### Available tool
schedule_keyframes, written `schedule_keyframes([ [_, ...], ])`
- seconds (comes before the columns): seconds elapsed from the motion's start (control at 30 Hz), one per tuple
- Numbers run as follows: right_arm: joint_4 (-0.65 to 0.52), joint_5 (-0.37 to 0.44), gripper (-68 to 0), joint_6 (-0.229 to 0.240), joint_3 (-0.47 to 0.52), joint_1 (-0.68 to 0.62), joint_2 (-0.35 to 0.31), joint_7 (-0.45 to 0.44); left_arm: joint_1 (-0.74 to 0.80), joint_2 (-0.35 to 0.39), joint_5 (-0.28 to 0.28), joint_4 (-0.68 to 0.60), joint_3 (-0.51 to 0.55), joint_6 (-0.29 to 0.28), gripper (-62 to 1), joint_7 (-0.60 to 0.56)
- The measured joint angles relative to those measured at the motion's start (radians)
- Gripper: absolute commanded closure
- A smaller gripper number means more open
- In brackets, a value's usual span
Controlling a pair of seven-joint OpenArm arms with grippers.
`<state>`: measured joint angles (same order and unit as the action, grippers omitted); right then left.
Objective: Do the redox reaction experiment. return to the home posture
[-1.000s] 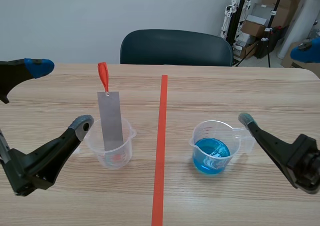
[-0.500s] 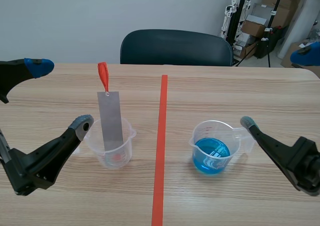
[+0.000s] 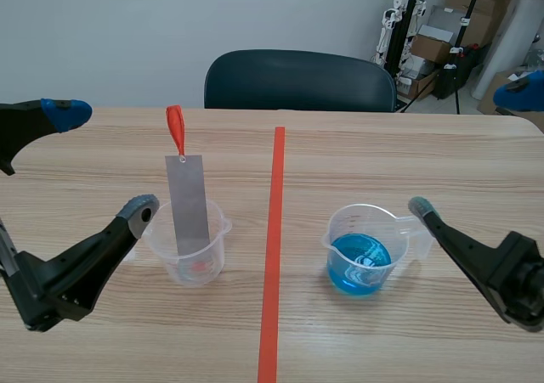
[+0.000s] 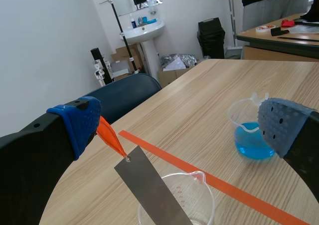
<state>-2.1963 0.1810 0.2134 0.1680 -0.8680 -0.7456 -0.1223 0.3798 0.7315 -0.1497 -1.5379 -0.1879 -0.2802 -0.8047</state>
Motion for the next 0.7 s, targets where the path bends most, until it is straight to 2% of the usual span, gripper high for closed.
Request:
schedule_keyframes([
  [0.7,0.0,0.0,-67.9,0.0,0.0,0.0,0.0,0.019,0.0,0.0,0.0,0.0,0.0,0.0,-62.3,0.0],
])
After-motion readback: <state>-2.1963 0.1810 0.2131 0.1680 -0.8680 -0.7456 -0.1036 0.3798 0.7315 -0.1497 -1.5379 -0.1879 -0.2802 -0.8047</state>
